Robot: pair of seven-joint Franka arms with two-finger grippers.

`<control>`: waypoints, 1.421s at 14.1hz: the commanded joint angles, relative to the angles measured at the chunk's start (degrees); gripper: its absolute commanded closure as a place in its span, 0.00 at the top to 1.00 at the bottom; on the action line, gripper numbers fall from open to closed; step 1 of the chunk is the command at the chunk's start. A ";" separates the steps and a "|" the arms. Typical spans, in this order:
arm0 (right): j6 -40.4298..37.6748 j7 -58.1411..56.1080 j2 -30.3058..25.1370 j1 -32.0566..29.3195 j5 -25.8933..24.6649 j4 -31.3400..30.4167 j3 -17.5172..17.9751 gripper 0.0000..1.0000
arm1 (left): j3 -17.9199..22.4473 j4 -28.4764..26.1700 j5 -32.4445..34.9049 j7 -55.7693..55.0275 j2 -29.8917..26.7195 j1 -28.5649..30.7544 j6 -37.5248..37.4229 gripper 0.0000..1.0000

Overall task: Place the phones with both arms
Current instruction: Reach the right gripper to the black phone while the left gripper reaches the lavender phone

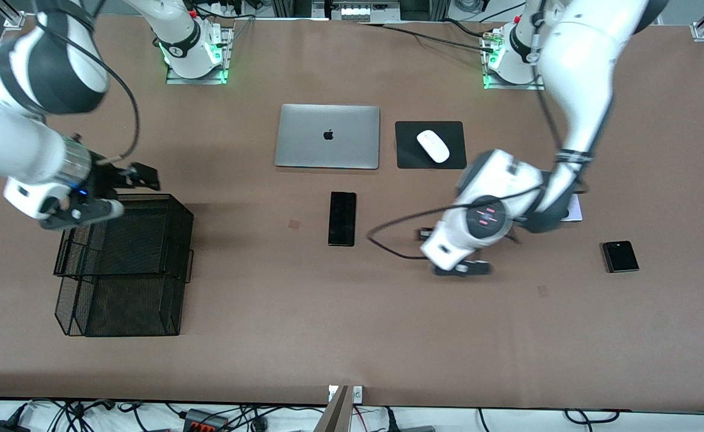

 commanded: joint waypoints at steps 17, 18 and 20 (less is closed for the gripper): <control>32.51 48.96 24.03 29.06 -6.33 3.24 -0.53 1.00 | -1.28 -29.63 3.04 24.71 -10.07 33.31 10.37 1.00; 32.42 50.89 25.43 30.20 -8.18 4.47 -0.62 1.00 | -1.28 -31.74 3.04 24.72 -10.59 33.49 12.83 1.00; 32.51 53.98 27.37 31.70 -10.65 5.45 -0.53 1.00 | -1.28 -36.48 3.04 24.80 -11.38 34.63 18.10 1.00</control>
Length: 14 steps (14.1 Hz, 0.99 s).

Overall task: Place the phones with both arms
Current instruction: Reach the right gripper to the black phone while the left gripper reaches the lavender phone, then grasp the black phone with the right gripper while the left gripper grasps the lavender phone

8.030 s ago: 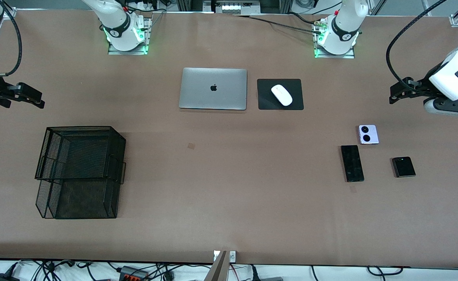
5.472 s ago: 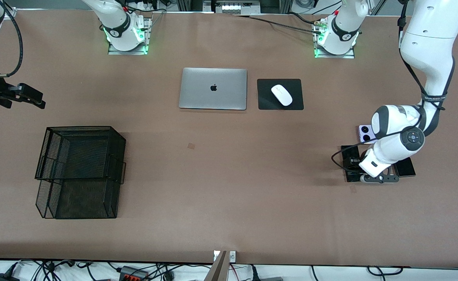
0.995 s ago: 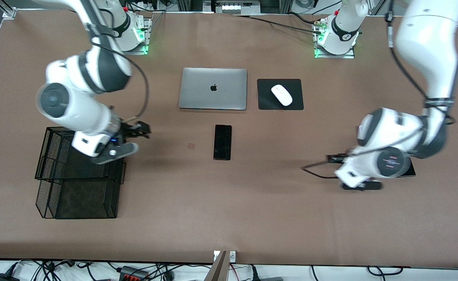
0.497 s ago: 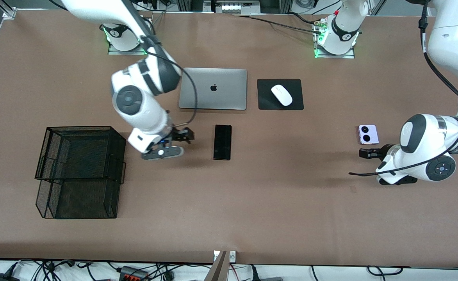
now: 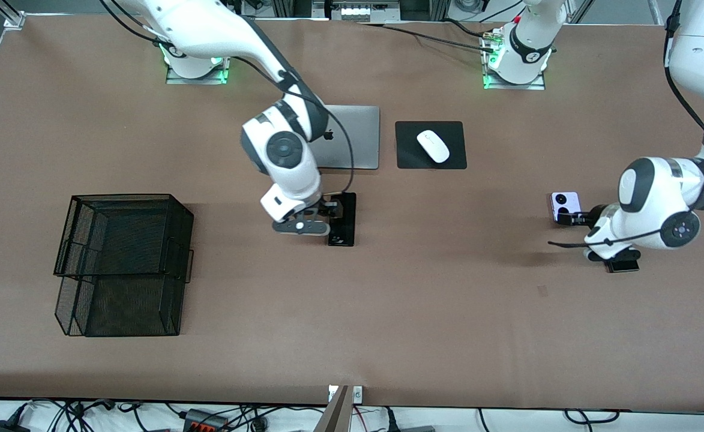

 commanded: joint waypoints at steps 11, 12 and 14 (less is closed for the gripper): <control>2.69 4.56 11.14 5.11 -2.29 10.61 -0.48 1.00 | -0.79 -10.96 4.86 0.80 -4.49 1.65 9.83 1.00; 2.69 4.65 11.14 5.20 -2.37 10.61 -0.48 1.00 | -0.79 -10.96 4.86 0.80 -4.14 1.65 9.83 1.00; 2.69 4.56 11.92 5.20 -2.55 10.61 -0.48 1.00 | -0.79 -11.05 4.86 0.80 -3.70 2.17 10.36 1.00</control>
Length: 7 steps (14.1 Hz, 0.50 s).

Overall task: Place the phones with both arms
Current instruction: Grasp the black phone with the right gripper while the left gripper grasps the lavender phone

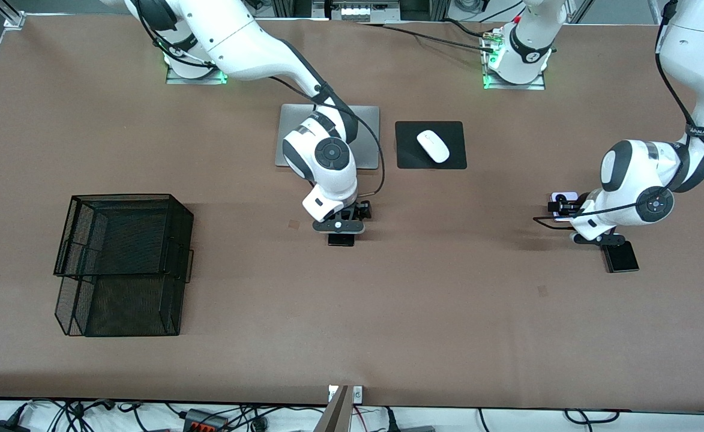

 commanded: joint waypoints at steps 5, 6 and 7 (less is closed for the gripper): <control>-1.14 0.54 1.03 0.57 -2.73 1.53 -0.71 1.00 | -0.72 -1.68 1.67 0.86 -0.17 1.63 2.27 1.00; -1.49 0.62 1.03 0.74 -3.26 1.44 -0.71 1.00 | -0.72 -1.68 1.67 0.86 0.35 1.63 2.36 1.00; -1.49 0.71 1.12 0.75 -3.70 1.44 -0.63 1.00 | -0.64 -1.68 1.67 0.86 0.44 1.63 3.14 1.00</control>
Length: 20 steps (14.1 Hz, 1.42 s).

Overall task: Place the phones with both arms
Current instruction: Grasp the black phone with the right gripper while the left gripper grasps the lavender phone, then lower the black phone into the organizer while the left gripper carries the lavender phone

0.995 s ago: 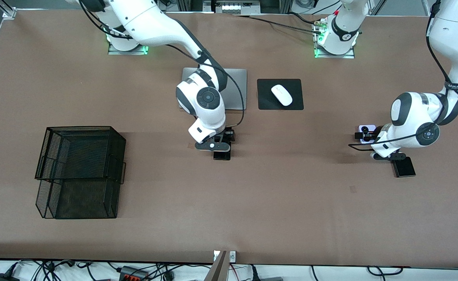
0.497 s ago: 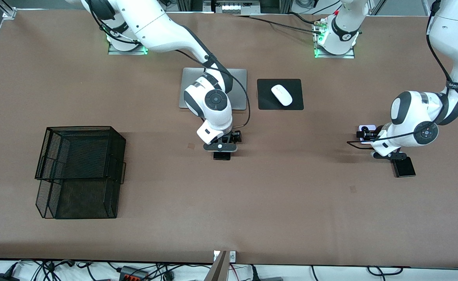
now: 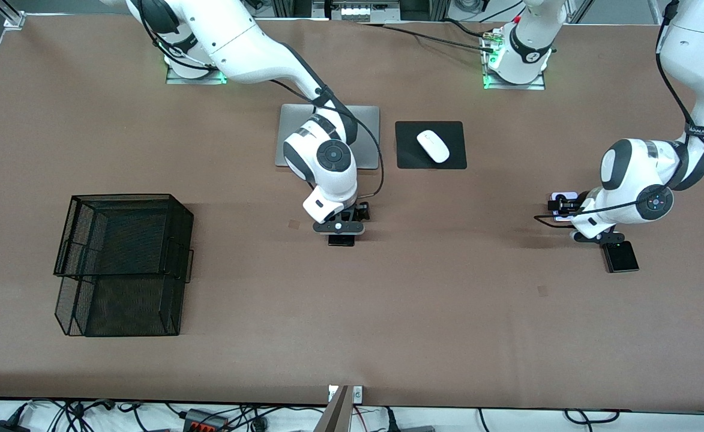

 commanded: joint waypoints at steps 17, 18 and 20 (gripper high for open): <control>-15.10 -0.07 -10.07 -3.67 -4.62 1.23 -2.09 0.18 | -5.81 11.06 0.61 4.57 -0.02 0.23 -14.99 0.30; -17.91 -0.16 -12.09 -5.68 -4.71 1.14 -2.10 0.18 | -7.21 12.90 0.53 4.39 0.07 0.23 -17.45 0.30; -23.18 -4.52 -16.22 -10.59 -4.28 0.70 -1.83 0.18 | -10.90 16.86 0.35 3.87 0.42 0.06 -22.11 0.30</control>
